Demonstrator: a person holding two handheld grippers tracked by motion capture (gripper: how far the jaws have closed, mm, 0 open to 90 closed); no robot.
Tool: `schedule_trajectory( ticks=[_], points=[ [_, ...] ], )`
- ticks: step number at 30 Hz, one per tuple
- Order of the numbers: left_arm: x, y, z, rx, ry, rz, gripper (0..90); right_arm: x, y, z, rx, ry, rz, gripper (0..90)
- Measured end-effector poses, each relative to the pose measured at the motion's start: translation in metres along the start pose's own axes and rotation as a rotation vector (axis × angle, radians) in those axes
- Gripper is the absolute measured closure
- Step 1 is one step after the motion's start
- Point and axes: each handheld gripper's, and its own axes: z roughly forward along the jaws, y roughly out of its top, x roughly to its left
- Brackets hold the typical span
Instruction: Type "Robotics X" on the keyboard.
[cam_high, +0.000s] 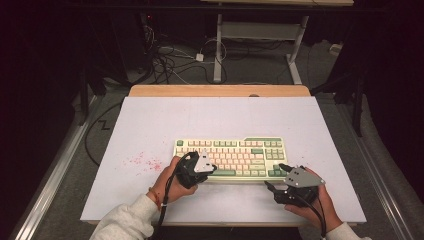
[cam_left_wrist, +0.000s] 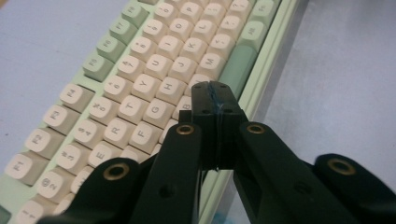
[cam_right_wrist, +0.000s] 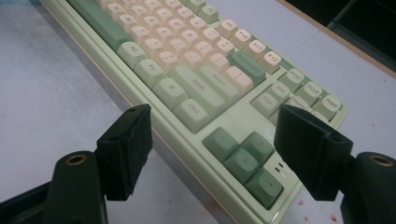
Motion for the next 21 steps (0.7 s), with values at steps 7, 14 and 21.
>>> schedule_trajectory(
  ticks=[7, 14, 21],
  points=[
    [0.0009, -0.0021, 0.0037, 0.018, 0.001, 0.001, 87.0, -0.0002, -0.0003, 0.0003, 0.002, 0.000, -0.001, 28.4],
    [0.0042, -0.0054, 0.0063, 0.035, 0.003, -0.004, 86.7, 0.0001, -0.0002, 0.0004, 0.003, 0.001, 0.000, 28.5],
    [0.0043, -0.0048, 0.0057, 0.037, 0.002, 0.001, 86.7, 0.0004, -0.0004, 0.0008, 0.006, 0.003, -0.001, 28.5]
  ],
)
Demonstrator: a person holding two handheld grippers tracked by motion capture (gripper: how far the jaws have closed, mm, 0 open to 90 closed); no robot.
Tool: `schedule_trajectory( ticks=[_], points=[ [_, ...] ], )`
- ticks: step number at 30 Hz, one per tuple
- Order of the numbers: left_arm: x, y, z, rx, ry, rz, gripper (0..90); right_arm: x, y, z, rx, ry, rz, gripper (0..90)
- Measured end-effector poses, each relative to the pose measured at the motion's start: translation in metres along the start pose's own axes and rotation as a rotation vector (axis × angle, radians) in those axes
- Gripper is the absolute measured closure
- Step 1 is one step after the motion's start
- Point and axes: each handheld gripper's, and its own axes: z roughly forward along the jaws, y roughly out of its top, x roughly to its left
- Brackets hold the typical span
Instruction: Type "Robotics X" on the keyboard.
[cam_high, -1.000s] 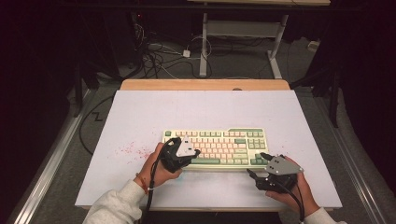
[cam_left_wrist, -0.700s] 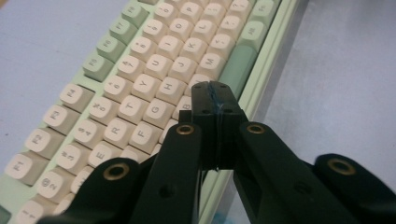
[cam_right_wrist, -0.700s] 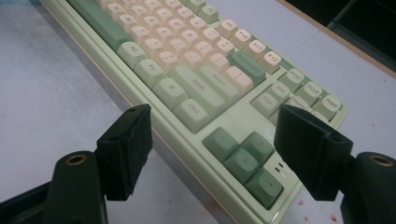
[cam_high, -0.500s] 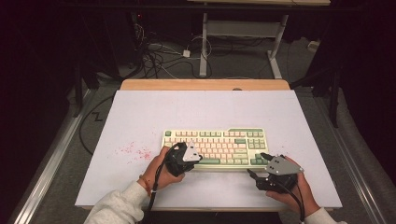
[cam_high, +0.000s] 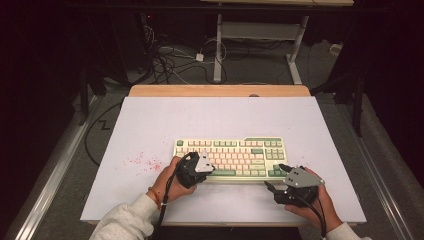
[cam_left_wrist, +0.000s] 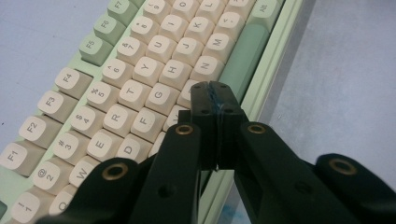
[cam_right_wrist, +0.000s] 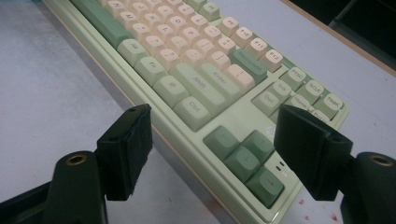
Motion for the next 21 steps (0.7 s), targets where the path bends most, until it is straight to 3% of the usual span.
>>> schedule_trajectory(
  ticks=[3, 6, 11, 16, 21],
  points=[
    [-0.002, -0.002, 0.006, 0.028, -0.010, 0.010, 86.8, 0.000, 0.000, 0.000, 0.002, 0.001, -0.002, 28.5],
    [-0.002, 0.000, 0.004, 0.027, -0.012, 0.011, 86.9, 0.001, 0.000, 0.000, 0.004, 0.003, -0.003, 28.5],
    [0.002, 0.003, -0.011, -0.035, 0.006, -0.005, 85.3, 0.000, 0.000, 0.000, 0.002, 0.002, -0.002, 28.5],
    [0.007, 0.000, -0.017, -0.052, 0.022, -0.015, 82.1, -0.001, 0.000, -0.001, -0.001, -0.002, -0.002, 28.5],
    [0.012, -0.006, -0.023, -0.073, 0.065, -0.031, 70.2, -0.002, 0.000, -0.002, -0.003, -0.006, 0.004, 28.6]
  ],
)
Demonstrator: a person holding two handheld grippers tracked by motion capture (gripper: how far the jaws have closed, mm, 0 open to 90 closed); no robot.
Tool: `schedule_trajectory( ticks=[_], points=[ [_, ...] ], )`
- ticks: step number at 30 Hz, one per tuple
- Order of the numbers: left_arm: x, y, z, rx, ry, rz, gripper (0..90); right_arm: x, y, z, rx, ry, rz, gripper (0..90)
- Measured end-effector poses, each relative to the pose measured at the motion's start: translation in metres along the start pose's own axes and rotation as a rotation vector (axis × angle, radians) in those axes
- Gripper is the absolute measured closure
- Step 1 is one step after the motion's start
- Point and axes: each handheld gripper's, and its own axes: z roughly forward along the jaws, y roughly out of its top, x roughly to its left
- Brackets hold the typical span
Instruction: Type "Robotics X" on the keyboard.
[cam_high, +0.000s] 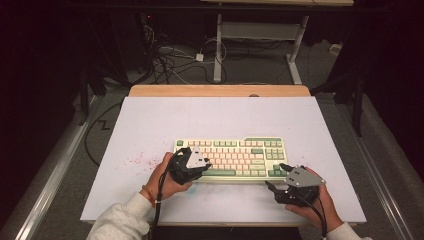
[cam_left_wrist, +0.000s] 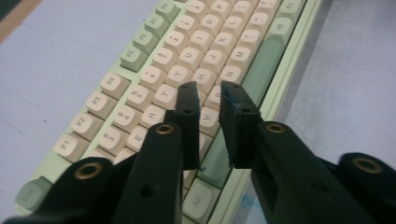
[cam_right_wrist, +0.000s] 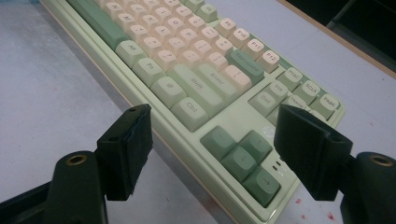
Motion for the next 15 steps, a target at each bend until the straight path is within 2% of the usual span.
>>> schedule_trajectory(
  ticks=[5, 8, 12, 15],
  points=[
    [0.004, -0.008, -0.007, -0.020, 0.051, -0.008, 47.1, -0.002, 0.000, -0.001, -0.005, -0.005, 0.007, 28.8],
    [0.005, -0.015, -0.011, -0.039, 0.086, -0.018, 37.2, -0.003, 0.000, -0.002, -0.008, -0.008, 0.012, 28.9],
    [0.005, -0.024, -0.017, -0.065, 0.119, -0.026, 26.5, -0.005, 0.000, -0.003, -0.012, -0.011, 0.023, 29.3],
    [0.007, -0.033, -0.021, -0.075, 0.140, -0.031, 22.9, -0.007, 0.000, -0.003, -0.016, -0.014, 0.030, 29.9]
  ],
)
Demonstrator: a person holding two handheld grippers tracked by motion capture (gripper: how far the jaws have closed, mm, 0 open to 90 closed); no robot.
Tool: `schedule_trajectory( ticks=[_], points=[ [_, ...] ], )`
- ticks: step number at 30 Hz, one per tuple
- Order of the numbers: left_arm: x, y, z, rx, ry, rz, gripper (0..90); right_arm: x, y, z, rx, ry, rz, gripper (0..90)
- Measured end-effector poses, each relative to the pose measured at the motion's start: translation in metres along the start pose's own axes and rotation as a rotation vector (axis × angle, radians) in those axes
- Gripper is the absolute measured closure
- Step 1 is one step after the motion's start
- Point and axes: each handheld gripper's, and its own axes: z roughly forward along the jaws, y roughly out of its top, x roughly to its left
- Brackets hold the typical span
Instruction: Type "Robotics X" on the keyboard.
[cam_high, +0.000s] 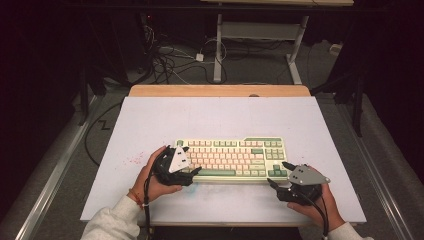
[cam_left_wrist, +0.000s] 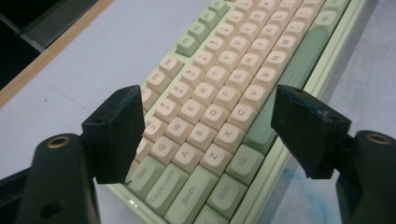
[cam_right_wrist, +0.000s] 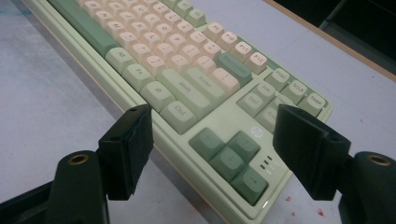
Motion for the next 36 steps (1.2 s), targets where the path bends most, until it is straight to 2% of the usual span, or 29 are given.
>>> schedule_trajectory(
  ticks=[2, 6, 8, 11, 16, 24, 29, 36],
  points=[
    [0.002, -0.005, -0.003, -0.007, 0.002, -0.020, 21.7, -0.001, 0.000, 0.000, 0.002, 0.002, 0.004, 30.3],
    [0.005, -0.016, -0.008, -0.012, 0.030, -0.028, 19.9, -0.001, 0.001, -0.001, 0.002, -0.001, 0.005, 32.4],
    [0.005, -0.022, -0.010, -0.002, 0.029, -0.046, 19.5, -0.002, 0.001, -0.001, 0.003, -0.003, 0.010, 33.6],
    [0.005, -0.031, -0.013, 0.012, 0.037, -0.052, 17.9, -0.003, 0.002, -0.002, -0.001, 0.003, 0.011, 38.3],
    [0.005, -0.043, -0.018, 0.027, 0.049, -0.077, 17.9, -0.006, 0.004, -0.005, -0.007, 0.010, 0.019, 50.1],
    [0.004, -0.058, -0.021, 0.080, 0.064, -0.079, 17.9, -0.010, 0.009, -0.004, 0.018, 0.023, 0.016, 66.7],
    [0.005, -0.065, -0.025, 0.097, 0.074, -0.096, 17.9, -0.014, 0.015, -0.002, 0.027, 0.035, 0.021, 77.7],
    [0.004, -0.072, -0.028, 0.111, 0.064, -0.113, 17.9, -0.020, 0.024, 0.005, 0.045, 0.066, 0.018, 90.0]
  ],
)
